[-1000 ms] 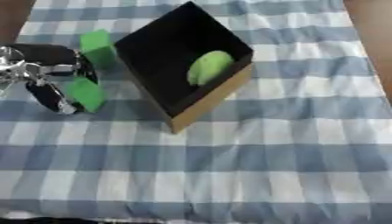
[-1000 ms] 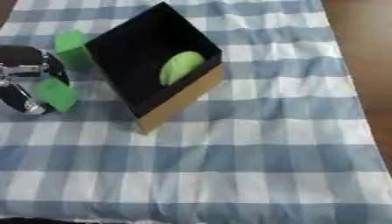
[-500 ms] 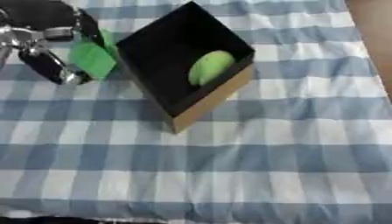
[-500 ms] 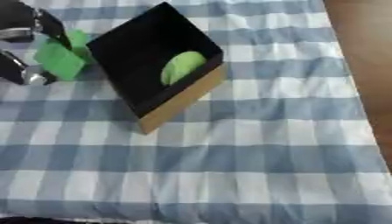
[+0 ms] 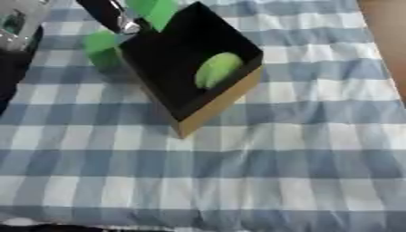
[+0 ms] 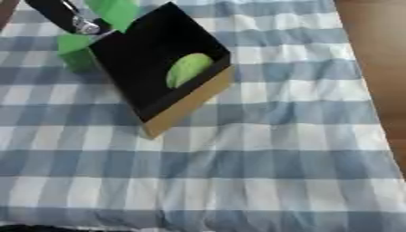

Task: Pick up objects on the table and place them in the box.

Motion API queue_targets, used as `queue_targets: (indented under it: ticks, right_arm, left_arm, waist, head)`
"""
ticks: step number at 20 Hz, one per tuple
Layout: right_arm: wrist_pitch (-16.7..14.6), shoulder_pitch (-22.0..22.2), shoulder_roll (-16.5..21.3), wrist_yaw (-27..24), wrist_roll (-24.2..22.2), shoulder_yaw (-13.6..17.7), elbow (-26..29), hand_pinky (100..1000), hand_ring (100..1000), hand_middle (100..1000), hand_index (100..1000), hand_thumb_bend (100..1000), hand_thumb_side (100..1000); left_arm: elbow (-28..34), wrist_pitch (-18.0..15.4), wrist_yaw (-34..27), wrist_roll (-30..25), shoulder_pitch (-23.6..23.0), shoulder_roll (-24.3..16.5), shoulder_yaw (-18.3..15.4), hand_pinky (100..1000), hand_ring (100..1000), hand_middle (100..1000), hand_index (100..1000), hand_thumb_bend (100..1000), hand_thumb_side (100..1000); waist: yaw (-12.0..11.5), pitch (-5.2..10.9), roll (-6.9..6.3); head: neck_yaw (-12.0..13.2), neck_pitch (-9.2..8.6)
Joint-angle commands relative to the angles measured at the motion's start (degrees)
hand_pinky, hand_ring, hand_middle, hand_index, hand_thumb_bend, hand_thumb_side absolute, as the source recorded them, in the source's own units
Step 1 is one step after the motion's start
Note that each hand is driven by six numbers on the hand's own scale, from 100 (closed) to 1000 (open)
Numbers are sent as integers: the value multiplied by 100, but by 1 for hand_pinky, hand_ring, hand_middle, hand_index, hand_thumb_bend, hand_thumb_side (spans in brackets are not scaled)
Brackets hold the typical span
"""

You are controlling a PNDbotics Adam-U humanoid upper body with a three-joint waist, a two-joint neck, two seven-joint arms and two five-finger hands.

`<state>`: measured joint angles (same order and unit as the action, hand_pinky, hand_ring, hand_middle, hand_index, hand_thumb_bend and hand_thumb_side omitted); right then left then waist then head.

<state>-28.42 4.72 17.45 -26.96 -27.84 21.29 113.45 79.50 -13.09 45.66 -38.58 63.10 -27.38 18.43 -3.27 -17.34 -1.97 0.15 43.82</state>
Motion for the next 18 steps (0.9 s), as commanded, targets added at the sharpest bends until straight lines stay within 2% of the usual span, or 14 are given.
queue_targets:
  ticks: [1, 6, 12, 15, 18]
  right_arm:
    - [23, -28, 139, -36, -17, 5, 114, 904, 1000, 396, 894, 100, 560]
    - [64, -57, 121, -46, -41, -5, 114, 904, 1000, 396, 895, 100, 561]
    - [83, -70, 99, -49, -66, -7, 114, 905, 1000, 394, 895, 100, 561]
    - [104, -70, 89, -37, -76, -7, 114, 905, 1000, 393, 896, 100, 562]
    - [125, -71, 84, -28, -82, -9, 114, 905, 1000, 393, 896, 100, 562]
  left_arm:
    - [-440, -46, 220, 168, 189, 306, -69, 767, 703, 618, 707, 217, 155]
    - [-943, -188, 442, 290, 222, 710, -15, 772, 710, 626, 718, 270, 167]
    - [-1296, -221, 816, 291, 195, 891, -16, 796, 751, 684, 777, 419, 233]
    - [-1331, -199, 959, 314, 173, 897, -49, 867, 850, 810, 879, 573, 368]
    - [-1326, -222, 1073, 335, 162, 887, -67, 900, 892, 849, 904, 645, 448]
  waist:
    - [21, 97, 40]
    - [59, 83, 43]
    - [102, 60, 46]
    - [95, 56, 39]
    - [89, 61, 37]
  head:
    - [50, 30]
    - [43, 30]
    - [-62, 30]
    - [-84, 30]
    - [-94, 22]
